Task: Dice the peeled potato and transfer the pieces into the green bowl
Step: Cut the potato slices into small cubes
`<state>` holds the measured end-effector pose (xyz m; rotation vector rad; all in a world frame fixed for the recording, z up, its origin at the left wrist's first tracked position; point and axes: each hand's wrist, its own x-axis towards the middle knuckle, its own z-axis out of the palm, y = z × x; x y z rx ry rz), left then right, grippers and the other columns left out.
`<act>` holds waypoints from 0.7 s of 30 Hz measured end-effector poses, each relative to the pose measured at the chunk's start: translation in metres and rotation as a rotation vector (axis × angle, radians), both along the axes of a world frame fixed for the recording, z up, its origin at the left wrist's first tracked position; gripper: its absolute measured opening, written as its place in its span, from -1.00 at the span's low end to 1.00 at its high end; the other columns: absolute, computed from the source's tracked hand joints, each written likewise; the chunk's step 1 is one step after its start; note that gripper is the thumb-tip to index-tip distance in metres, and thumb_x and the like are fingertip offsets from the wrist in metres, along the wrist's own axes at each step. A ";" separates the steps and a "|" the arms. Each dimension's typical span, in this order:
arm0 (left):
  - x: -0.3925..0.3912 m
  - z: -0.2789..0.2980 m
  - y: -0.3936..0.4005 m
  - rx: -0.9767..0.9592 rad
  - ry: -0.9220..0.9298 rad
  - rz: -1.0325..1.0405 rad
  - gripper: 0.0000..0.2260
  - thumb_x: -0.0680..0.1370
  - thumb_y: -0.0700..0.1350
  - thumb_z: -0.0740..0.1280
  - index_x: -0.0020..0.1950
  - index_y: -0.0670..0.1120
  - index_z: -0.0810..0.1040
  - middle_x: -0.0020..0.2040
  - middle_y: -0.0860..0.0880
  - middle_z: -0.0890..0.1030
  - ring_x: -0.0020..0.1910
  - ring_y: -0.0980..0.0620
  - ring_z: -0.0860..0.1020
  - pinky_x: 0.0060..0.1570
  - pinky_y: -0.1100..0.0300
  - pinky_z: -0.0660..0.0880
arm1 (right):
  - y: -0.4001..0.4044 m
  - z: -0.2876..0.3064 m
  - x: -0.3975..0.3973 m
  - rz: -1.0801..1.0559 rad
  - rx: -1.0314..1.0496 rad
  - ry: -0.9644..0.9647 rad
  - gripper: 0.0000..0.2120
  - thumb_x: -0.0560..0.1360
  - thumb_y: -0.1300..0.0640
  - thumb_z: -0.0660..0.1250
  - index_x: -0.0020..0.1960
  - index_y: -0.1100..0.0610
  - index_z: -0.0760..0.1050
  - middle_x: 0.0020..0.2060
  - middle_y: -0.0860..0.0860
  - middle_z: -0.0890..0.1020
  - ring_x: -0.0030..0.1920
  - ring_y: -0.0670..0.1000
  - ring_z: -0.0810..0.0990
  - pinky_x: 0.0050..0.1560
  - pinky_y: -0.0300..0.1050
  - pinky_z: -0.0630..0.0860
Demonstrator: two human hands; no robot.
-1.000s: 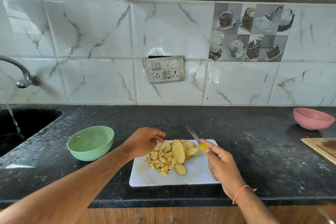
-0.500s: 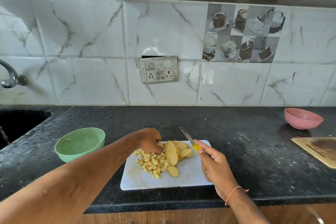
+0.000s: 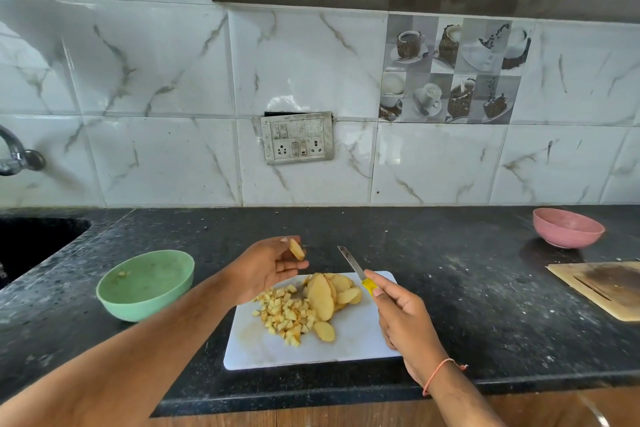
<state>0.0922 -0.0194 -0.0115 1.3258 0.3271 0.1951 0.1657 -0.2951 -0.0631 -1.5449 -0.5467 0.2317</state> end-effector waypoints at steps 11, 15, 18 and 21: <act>-0.096 -0.031 0.008 0.450 -0.282 0.233 -0.58 0.53 -0.31 0.51 0.37 -0.07 0.62 0.24 -0.02 0.73 0.24 -0.09 0.68 0.22 0.18 0.62 | 0.002 -0.004 -0.001 -0.047 -0.048 -0.085 -0.65 0.71 0.14 0.23 0.34 -0.23 0.59 -0.43 0.04 0.20 -0.43 0.02 0.15 -0.43 -0.14 0.16; -0.123 -0.054 0.016 0.843 -0.132 0.165 -0.47 0.48 -0.20 0.61 0.40 0.10 0.59 0.26 0.20 0.69 0.27 0.15 0.65 0.34 0.21 0.55 | 0.005 -0.005 -0.009 -0.086 -0.196 -0.281 -0.65 0.70 0.08 0.25 0.38 -0.28 0.53 -0.44 -0.09 0.31 -0.41 -0.01 0.23 -0.38 -0.14 0.26; -0.130 -0.074 0.020 0.890 -0.035 0.206 -0.37 0.43 -0.14 0.61 0.47 0.10 0.53 0.27 0.28 0.66 0.28 0.28 0.61 0.37 0.20 0.53 | 0.006 -0.002 -0.022 -0.099 -0.302 -0.425 -0.62 0.70 0.08 0.25 0.42 -0.29 0.50 -0.48 -0.11 0.24 -0.46 -0.07 0.21 -0.43 -0.25 0.23; -0.129 -0.077 0.027 0.886 0.071 0.201 -0.28 0.37 0.03 0.61 0.51 0.17 0.48 0.26 0.35 0.63 0.31 0.35 0.55 0.41 0.20 0.49 | 0.013 -0.001 -0.043 -0.107 -0.423 -0.558 -0.61 0.69 0.01 0.24 0.44 -0.38 0.43 -0.54 -0.06 0.30 -0.51 -0.07 0.26 -0.45 -0.19 0.20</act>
